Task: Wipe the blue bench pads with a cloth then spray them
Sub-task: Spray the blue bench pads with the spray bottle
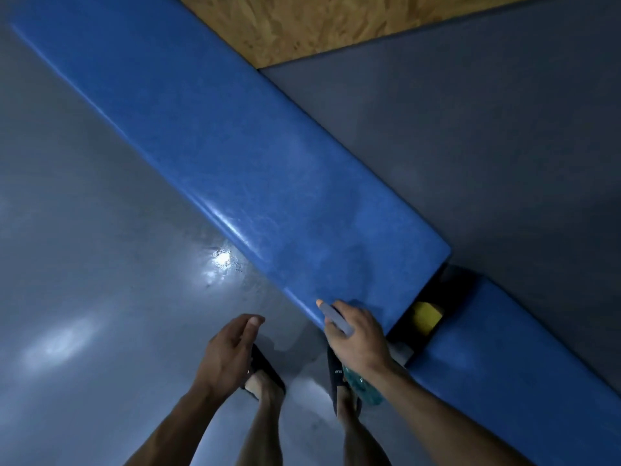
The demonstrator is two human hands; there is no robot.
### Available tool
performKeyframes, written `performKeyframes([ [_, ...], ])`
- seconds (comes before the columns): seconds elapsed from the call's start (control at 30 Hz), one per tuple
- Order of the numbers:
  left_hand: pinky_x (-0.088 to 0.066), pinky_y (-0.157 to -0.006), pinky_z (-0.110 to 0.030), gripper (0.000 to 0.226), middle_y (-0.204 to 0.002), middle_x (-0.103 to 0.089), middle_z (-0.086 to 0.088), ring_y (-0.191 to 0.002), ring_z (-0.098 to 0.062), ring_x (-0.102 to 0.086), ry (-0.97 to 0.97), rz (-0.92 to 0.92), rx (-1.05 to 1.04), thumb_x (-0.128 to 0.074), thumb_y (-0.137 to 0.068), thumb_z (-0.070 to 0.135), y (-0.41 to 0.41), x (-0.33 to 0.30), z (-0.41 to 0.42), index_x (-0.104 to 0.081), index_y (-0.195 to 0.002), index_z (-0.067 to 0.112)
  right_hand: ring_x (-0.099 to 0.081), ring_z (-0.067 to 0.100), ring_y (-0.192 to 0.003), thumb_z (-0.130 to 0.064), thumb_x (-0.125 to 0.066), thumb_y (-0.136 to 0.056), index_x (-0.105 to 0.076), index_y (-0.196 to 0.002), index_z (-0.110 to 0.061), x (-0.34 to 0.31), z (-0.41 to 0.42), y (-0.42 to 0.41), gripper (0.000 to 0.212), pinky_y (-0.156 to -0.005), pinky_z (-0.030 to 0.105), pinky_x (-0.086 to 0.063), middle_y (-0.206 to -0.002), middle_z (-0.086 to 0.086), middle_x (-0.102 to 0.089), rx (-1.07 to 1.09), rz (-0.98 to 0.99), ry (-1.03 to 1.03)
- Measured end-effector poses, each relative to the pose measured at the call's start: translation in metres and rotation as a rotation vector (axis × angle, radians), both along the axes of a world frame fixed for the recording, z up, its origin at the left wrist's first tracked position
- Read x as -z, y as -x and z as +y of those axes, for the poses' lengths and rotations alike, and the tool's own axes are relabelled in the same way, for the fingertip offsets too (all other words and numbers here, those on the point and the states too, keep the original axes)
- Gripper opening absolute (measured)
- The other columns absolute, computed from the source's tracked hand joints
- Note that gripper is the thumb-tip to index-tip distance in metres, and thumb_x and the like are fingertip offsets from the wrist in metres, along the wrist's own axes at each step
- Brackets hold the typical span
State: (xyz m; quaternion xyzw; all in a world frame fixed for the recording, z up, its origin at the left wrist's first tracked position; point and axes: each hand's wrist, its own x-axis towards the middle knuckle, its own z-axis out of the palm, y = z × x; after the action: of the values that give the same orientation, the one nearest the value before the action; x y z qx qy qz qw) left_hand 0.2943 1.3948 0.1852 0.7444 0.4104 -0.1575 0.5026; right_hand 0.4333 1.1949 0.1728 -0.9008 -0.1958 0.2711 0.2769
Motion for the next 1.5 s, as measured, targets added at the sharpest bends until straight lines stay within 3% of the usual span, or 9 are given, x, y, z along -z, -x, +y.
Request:
performKeyframes([
  [0.17,-0.045,-0.097,-0.031,0.031,-0.116,-0.068,0.016,-0.112,-0.01,-0.061,0.026,-0.012,0.002,-0.041,-0.102,0.048,0.004,0.002,0.033,-0.068,-0.108,0.035,-0.06,0.033,-0.079,-0.038,-0.05,-0.081,-0.053,-0.084,-0.017,-0.01,0.044,-0.037,0.021,-0.067,0.042,-0.049,-0.076,0.001,-0.062,0.093,-0.069,0.042],
  [0.33,-0.043,-0.089,-0.027,0.039,-0.113,-0.068,0.016,-0.108,-0.009,-0.061,0.04,-0.035,0.006,-0.039,-0.097,0.054,0.005,-0.004,0.072,-0.068,-0.112,0.032,-0.059,0.036,-0.074,-0.027,-0.061,-0.085,-0.052,-0.08,-0.015,-0.023,0.077,-0.101,0.016,-0.061,0.039,-0.045,-0.067,0.002,-0.06,0.185,-0.186,0.041],
  [0.5,-0.042,-0.09,-0.026,0.038,-0.114,-0.069,0.015,-0.11,-0.009,-0.061,0.047,-0.086,-0.022,-0.043,-0.098,0.056,0.002,-0.004,0.111,-0.069,-0.111,0.032,-0.063,0.033,-0.077,-0.036,-0.048,-0.079,-0.057,-0.075,-0.018,-0.032,0.094,-0.139,0.02,-0.065,0.038,-0.049,-0.072,0.004,-0.063,0.357,-0.136,0.147],
  [0.6,-0.042,-0.091,-0.026,0.043,-0.113,-0.069,0.016,-0.11,-0.009,-0.061,0.059,-0.106,-0.047,-0.043,-0.094,0.061,0.0,-0.004,0.129,-0.07,-0.111,0.032,-0.062,0.033,-0.088,-0.038,-0.043,-0.077,-0.064,-0.086,-0.018,-0.036,0.103,-0.127,0.03,-0.078,0.041,-0.052,-0.086,0.004,-0.068,0.318,-0.166,0.178],
  [0.77,-0.042,-0.09,-0.026,0.047,-0.115,-0.068,0.016,-0.111,-0.009,-0.061,0.052,-0.113,-0.035,-0.038,-0.094,0.064,0.005,0.0,0.148,-0.068,-0.113,0.033,-0.058,0.033,-0.067,-0.033,-0.059,-0.082,-0.053,-0.079,-0.02,-0.021,0.124,-0.064,0.014,-0.061,0.043,-0.052,-0.066,0.006,-0.059,0.083,-0.067,0.094],
  [0.87,-0.042,-0.089,-0.026,0.047,-0.115,-0.068,0.016,-0.111,-0.009,-0.061,0.041,-0.105,-0.041,-0.038,-0.093,0.065,0.005,0.003,0.156,-0.068,-0.112,0.035,-0.058,0.02,-0.063,-0.029,-0.061,-0.084,-0.051,-0.08,-0.024,-0.016,0.143,-0.023,0.011,-0.06,0.04,-0.051,-0.066,-0.002,-0.059,-0.014,-0.015,0.007],
  [1.03,-0.041,-0.089,-0.025,0.044,-0.116,-0.068,0.015,-0.111,-0.008,-0.06,0.063,-0.091,-0.069,-0.039,-0.096,0.063,-0.002,0.004,0.167,-0.068,-0.112,0.033,-0.059,0.016,-0.069,-0.038,-0.05,-0.08,-0.061,-0.092,-0.023,-0.006,0.167,-0.006,0.022,-0.066,0.038,-0.052,-0.071,-0.008,-0.06,0.069,0.022,-0.003],
  [1.23,-0.041,-0.09,-0.023,0.037,-0.114,-0.068,0.016,-0.11,-0.007,-0.06,0.038,-0.092,-0.068,-0.041,-0.097,0.05,-0.024,0.003,0.19,-0.068,-0.113,0.031,-0.061,0.03,-0.071,-0.038,-0.046,-0.076,-0.058,-0.083,-0.011,-0.002,0.183,-0.078,0.03,-0.065,0.044,-0.05,-0.068,0.003,-0.06,0.206,-0.094,0.03],
  [1.5,-0.042,-0.089,-0.028,0.033,-0.114,-0.069,0.014,-0.11,-0.01,-0.061,0.014,-0.081,-0.054,-0.042,-0.099,0.052,-0.067,-0.003,0.211,-0.067,-0.111,0.034,-0.063,0.023,-0.077,-0.037,-0.05,-0.08,-0.058,-0.081,-0.012,-0.016,0.195,-0.197,0.027,-0.072,0.039,-0.05,-0.074,0.004,-0.065,0.405,-0.162,0.031],
])
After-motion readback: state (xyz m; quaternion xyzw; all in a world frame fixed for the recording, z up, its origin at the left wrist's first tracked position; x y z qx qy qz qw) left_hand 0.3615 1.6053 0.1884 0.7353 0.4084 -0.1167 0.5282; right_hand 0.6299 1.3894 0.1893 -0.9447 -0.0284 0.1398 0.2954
